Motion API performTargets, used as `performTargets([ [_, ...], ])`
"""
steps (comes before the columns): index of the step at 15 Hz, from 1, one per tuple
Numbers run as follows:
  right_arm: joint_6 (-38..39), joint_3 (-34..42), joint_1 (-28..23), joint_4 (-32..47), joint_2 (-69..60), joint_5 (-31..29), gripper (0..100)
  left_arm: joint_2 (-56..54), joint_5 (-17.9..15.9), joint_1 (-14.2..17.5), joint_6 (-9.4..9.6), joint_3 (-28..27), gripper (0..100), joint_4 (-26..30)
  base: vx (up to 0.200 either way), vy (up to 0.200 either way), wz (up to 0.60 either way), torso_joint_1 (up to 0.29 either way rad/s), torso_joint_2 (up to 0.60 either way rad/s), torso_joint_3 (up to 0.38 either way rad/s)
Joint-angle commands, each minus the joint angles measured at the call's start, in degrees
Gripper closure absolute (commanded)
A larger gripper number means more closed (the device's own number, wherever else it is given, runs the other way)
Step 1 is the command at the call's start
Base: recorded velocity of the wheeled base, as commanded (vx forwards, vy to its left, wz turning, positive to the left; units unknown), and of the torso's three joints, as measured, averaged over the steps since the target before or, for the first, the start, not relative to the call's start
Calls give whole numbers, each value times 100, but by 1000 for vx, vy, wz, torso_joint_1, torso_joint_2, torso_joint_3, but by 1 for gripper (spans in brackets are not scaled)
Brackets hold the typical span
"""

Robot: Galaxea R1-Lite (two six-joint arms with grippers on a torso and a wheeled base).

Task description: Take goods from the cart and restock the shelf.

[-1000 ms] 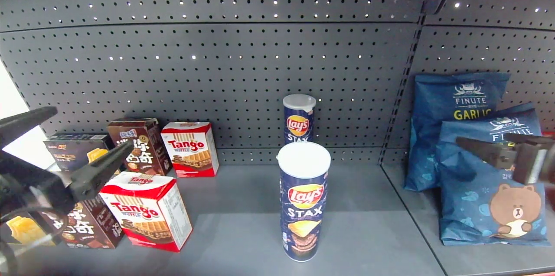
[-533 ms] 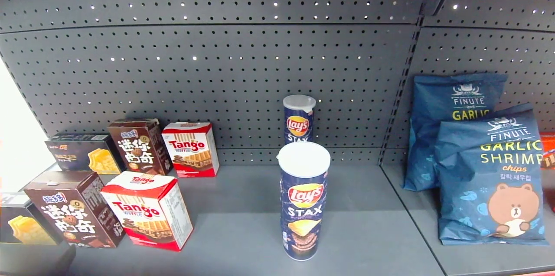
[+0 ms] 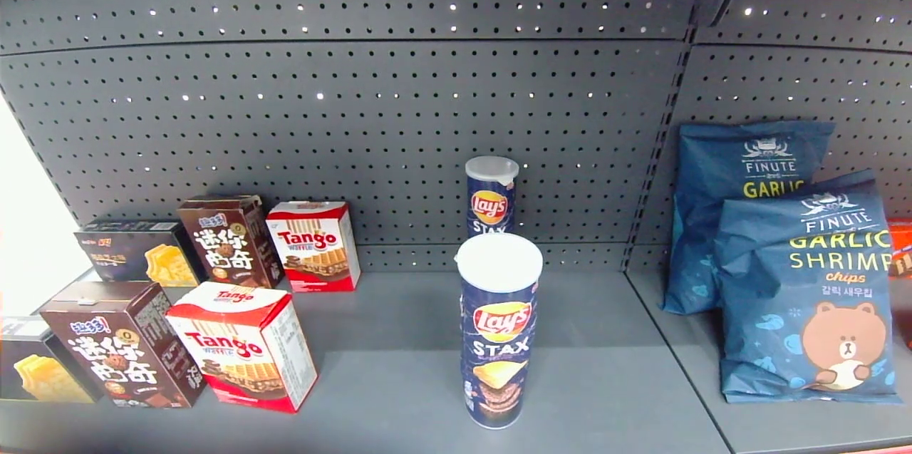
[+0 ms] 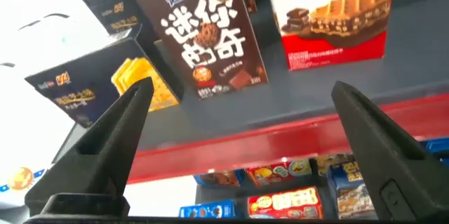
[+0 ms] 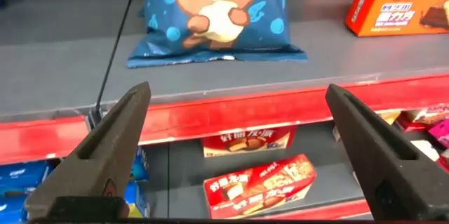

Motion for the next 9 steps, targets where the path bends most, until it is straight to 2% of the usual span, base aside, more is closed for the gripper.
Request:
performTargets([
  [1,-2,21,-4,4,-31,3,0,-634,15,32,-7,-18,0,251,0,0,0,0,0,0],
  [2,-2,21,75,4,-22,-5,0,-758,6,24,-7,-18,0,418,0,0,0,0,0,0],
  [3,-2,21,435,-4,-31,-5,0,-889,-3,-3,2,-36,0,603,0,0,0,0,0,0],
  [6,-2,21,435,-4,-31,-5,0,-968,-3,-20,-60,-18,0,620,0,0,0,0,0,0],
  [7,-2,21,1129,-4,-286,3,0,-968,-20,-56,-60,-27,0,611,0,0,0,0,0,0],
  [8,24,21,927,-22,-462,3,0,-986,-64,-126,-69,17,0,611,0,0,0,0,0,0],
  [9,-2,21,954,-4,-514,12,0,-1012,-108,-152,-104,43,0,620,0,0,0,0,0,0],
])
